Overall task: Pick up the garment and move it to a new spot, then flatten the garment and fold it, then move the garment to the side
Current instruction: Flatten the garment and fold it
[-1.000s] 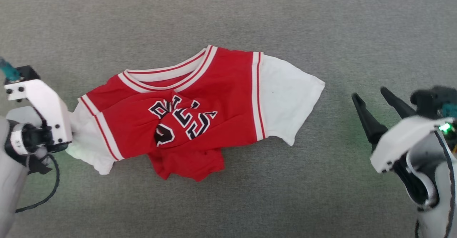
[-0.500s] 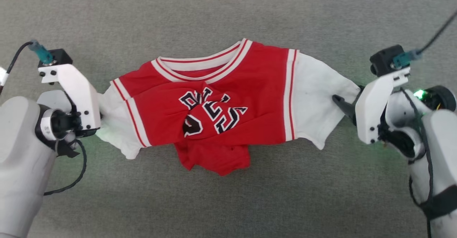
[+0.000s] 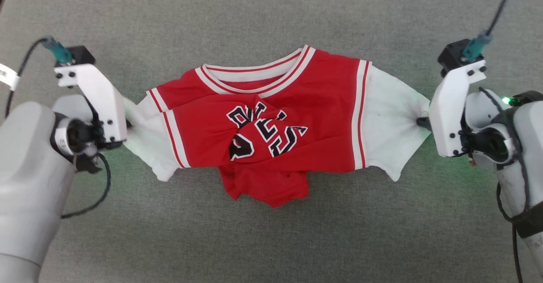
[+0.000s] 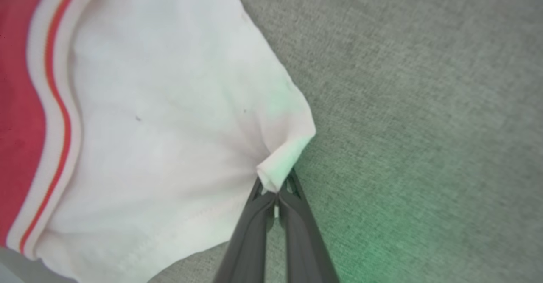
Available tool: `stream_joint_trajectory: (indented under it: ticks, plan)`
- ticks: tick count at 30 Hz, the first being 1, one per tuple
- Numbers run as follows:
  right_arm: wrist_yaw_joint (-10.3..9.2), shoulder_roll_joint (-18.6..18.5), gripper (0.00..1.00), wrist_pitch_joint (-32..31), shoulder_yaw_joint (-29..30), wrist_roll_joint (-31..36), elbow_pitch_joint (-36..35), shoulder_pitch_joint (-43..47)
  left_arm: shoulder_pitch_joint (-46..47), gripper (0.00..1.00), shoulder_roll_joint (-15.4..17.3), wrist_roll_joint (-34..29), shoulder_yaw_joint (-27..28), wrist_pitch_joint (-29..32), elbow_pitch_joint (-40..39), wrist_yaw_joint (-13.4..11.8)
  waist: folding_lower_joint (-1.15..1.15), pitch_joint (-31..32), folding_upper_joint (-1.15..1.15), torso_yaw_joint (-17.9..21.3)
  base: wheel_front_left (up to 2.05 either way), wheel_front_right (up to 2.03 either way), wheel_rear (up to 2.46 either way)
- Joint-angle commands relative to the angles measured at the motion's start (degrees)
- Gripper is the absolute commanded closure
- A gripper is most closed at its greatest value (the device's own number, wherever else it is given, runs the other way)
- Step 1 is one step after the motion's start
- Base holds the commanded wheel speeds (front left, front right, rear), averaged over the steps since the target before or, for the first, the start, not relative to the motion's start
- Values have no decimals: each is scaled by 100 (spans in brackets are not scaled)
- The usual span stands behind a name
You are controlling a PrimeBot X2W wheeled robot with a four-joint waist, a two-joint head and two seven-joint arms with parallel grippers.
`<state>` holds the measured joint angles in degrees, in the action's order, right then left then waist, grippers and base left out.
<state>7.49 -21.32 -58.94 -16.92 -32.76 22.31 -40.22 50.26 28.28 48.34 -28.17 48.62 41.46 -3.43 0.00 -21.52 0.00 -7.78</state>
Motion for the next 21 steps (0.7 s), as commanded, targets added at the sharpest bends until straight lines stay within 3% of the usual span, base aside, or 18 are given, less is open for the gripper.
stream_joint_trajectory:
  ticks: [1,9,21]
  plan:
    - [0,29,100,64,-22,-19,86,198,115,100,20,-86,8,-44,23,45,0,87,0,28,0,0,0]
    - [0,-167,100,819,444,-138,-155,-356,658,100,160,-195,-13,-189,2,245,0,716,0,175,0,0,0]
    - [0,-327,100,2058,277,-408,3,-1203,1587,100,154,-441,-37,-691,-123,587,0,1774,0,474,0,0,0]
